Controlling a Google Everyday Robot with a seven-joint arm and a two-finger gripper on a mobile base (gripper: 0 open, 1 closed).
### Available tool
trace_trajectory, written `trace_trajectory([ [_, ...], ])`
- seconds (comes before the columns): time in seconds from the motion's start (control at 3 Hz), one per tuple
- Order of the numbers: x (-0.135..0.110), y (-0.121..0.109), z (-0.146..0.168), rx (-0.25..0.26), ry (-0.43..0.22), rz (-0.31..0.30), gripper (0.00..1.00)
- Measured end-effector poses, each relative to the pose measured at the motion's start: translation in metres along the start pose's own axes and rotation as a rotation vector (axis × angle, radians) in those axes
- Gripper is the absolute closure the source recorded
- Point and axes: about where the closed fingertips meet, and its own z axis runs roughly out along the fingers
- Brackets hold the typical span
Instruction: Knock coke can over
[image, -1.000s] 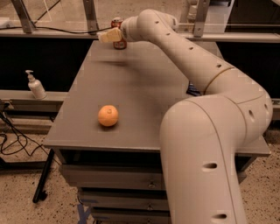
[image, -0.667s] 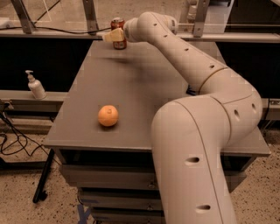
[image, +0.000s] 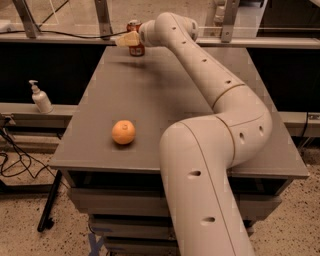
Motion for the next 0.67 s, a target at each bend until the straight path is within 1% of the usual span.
trace_trajectory([
  [0.33, -0.0062, 0.0154, 0.0106, -0.054, -0.004, -0.006, 0.17],
  [0.67, -0.0074, 0.0177, 0.0132, -0.07, 0.002, -0.02, 0.41],
])
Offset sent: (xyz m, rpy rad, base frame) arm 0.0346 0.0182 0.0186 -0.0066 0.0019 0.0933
